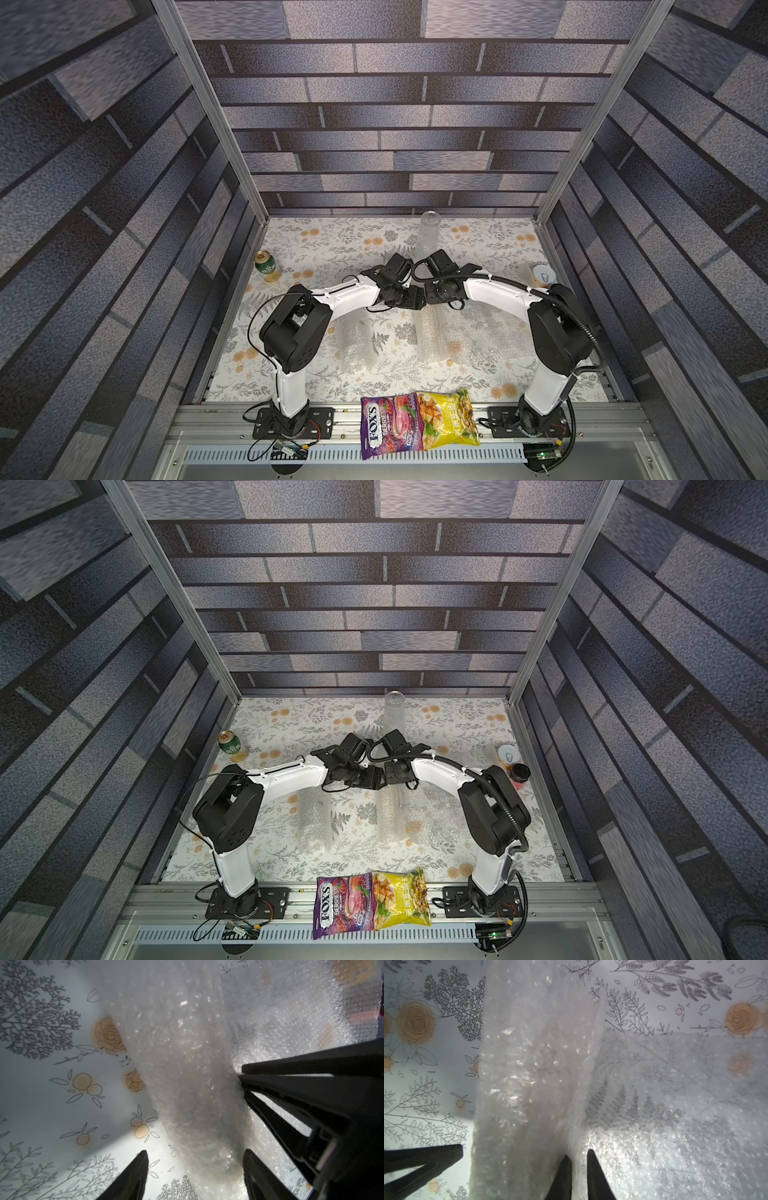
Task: Unwrap the vase from the bubble wrap
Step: Unwrap the bubble wrap at the center of the board.
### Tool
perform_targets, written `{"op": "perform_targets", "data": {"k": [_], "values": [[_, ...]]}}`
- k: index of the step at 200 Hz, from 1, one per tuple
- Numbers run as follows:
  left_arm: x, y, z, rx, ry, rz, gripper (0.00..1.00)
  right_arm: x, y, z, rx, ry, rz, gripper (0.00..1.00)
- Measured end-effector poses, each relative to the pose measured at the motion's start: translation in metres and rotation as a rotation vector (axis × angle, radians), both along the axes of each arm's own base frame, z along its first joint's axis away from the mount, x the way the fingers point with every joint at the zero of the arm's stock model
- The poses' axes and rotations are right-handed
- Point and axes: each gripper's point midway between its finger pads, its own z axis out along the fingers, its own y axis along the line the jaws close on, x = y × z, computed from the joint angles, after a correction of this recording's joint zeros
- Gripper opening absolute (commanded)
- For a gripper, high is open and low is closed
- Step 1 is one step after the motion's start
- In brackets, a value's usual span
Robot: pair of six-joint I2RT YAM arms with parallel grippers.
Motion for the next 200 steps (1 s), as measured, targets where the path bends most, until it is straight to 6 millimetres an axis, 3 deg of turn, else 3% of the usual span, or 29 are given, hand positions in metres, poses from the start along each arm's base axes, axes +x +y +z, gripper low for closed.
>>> {"op": "perform_targets", "data": {"k": [64, 129, 200], "values": [[0.004, 0.004, 0.0, -0.003, 0.003, 0.011, 0.73, 0.005, -0.003, 0.0, -0.016, -0.006, 0.007, 0.0], [0.009, 0.014, -0.003, -0.012, 0.026, 0.03, 0.73, 0.005, -0.015, 0.006, 0.043, -0.001, -0.022, 0.0], [0.009, 0.015, -0.004, -0.022, 0.028, 0.029, 0.73, 0.003, -0.026, -0.006, 0.126, 0.049, -0.074, 0.0]]}}
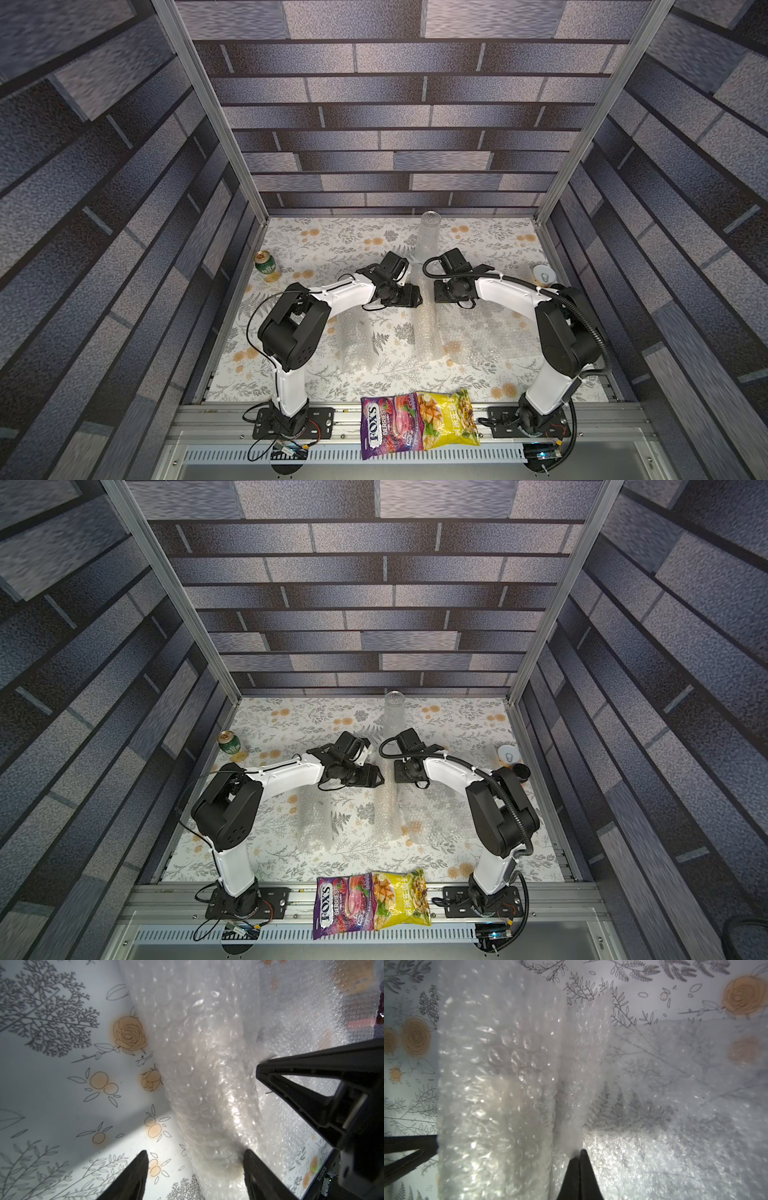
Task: Unwrap the vase from the bubble wrap
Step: Unwrap the bubble wrap at the center of the board.
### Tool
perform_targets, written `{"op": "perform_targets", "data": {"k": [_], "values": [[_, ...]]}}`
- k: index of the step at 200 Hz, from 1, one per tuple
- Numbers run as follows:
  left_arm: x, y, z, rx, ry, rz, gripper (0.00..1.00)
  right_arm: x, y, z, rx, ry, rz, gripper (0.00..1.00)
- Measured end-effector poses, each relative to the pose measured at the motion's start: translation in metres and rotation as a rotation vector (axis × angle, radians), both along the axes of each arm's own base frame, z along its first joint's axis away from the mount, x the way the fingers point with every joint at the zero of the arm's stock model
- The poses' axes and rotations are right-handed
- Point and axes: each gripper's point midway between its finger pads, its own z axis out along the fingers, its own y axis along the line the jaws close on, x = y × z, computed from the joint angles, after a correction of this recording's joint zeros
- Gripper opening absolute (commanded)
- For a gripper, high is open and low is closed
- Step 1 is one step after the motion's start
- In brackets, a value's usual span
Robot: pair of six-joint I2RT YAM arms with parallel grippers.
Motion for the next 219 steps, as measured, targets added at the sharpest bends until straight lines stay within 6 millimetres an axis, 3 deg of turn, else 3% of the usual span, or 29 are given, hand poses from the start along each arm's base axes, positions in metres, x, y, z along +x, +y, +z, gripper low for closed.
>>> {"op": "perform_targets", "data": {"k": [31, 86, 157, 219], "values": [[-0.001, -0.001, 0.0, -0.006, 0.002, -0.003, 0.73, -0.004, 0.003, 0.003, 0.046, 0.006, 0.006, 0.12], [-0.005, -0.007, 0.002, -0.007, -0.001, -0.02, 0.73, -0.018, 0.009, 0.017, 0.124, 0.01, 0.025, 0.2], [-0.01, -0.017, 0.005, 0.004, -0.004, -0.042, 0.73, -0.056, 0.004, 0.026, 0.153, 0.047, 0.033, 0.22], [-0.01, -0.017, 0.004, 0.006, -0.004, -0.041, 0.73, -0.076, 0.008, 0.016, 0.145, 0.101, 0.043, 0.21]]}}
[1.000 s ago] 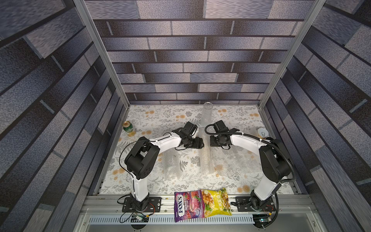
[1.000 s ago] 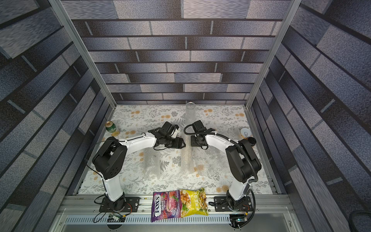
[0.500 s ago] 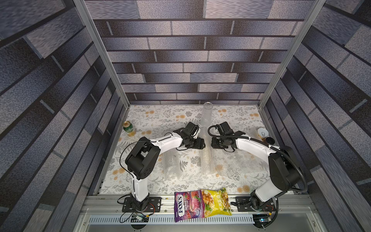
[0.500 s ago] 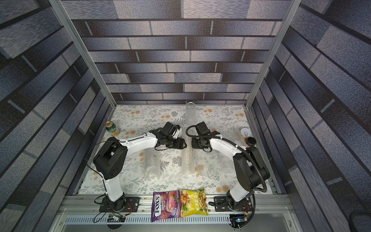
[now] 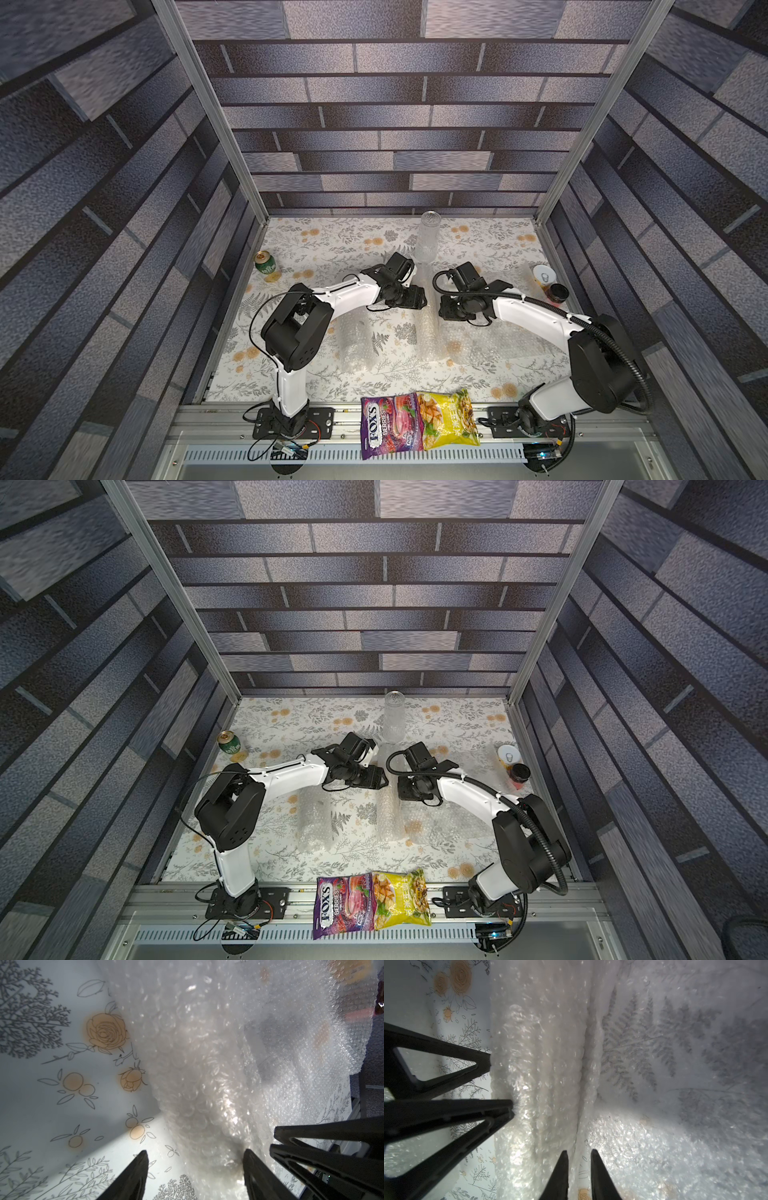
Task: Unwrap the vase from the bubble wrap
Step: Unwrap the bubble wrap at the center of the board.
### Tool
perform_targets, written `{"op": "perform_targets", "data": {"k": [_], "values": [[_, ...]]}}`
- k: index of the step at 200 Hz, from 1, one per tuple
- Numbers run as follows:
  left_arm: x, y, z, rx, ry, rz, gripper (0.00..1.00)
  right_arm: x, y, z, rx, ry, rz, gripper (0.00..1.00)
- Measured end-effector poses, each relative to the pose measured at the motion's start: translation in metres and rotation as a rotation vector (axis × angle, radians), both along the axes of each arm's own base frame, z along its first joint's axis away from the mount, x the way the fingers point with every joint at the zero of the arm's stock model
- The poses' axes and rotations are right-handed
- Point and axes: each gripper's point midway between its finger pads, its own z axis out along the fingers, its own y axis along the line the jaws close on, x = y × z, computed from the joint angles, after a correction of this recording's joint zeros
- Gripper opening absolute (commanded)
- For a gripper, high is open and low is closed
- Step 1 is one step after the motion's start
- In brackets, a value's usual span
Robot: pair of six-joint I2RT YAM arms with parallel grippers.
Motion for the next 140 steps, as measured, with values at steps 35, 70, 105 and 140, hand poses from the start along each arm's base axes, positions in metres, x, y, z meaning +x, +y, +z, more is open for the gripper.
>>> {"op": "perform_targets", "data": {"k": [35, 70, 105, 140], "values": [[0.0, 0.0, 0.0, 0.001, 0.001, -0.001, 0.73, -0.004, 0.005, 0.0, 0.009, 0.011, 0.009, 0.21], [0.002, -0.002, 0.0, 0.001, 0.001, -0.001, 0.73, -0.009, 0.006, -0.005, 0.001, 0.027, 0.015, 0.21], [0.002, -0.002, 0.0, 0.001, 0.002, -0.001, 0.73, -0.017, 0.001, -0.014, -0.021, 0.062, 0.011, 0.21], [0.002, -0.002, 0.0, 0.001, 0.001, -0.001, 0.73, -0.024, -0.004, -0.021, -0.034, 0.088, 0.005, 0.21]]}}
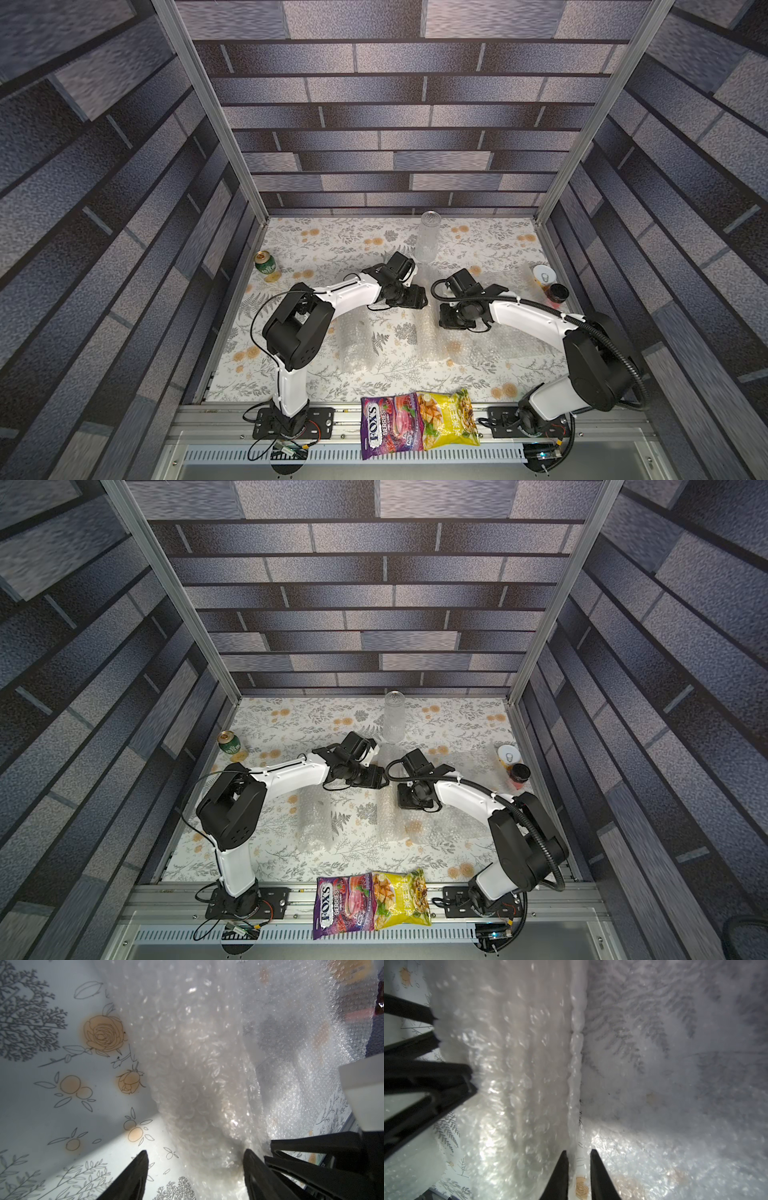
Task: Unwrap the vase from the bubble wrap
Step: Unwrap the bubble wrap at the center of the board.
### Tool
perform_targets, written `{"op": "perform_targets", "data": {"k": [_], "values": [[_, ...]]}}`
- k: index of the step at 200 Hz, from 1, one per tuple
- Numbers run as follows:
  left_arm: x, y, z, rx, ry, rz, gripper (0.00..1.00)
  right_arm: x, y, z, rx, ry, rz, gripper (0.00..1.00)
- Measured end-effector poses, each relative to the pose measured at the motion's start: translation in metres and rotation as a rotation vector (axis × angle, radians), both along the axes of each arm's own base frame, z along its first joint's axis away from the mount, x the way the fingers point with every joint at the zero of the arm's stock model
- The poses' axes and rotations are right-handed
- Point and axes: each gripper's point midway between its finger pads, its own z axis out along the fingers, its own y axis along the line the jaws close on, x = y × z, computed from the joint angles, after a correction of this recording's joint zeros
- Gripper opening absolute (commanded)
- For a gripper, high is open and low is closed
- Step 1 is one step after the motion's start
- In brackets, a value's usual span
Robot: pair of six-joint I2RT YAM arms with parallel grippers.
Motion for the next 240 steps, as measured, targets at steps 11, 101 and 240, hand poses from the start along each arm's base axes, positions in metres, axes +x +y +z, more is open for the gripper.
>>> {"op": "perform_targets", "data": {"k": [11, 101, 240], "values": [[0.0, 0.0, 0.0, 0.0, 0.0, 0.0, 0.73, -0.0007, 0.0006, -0.0001, 0.0, 0.001, 0.001, 0.21], [-0.0012, -0.0013, -0.0005, 0.0, 0.0, -0.004, 0.73, -0.0034, 0.002, -0.0004, -0.002, 0.007, 0.005, 0.06], [0.0027, 0.0066, -0.005, -0.037, 0.03, 0.014, 0.73, -0.0039, -0.0055, 0.0054, -0.029, -0.014, -0.001, 0.01]]}}
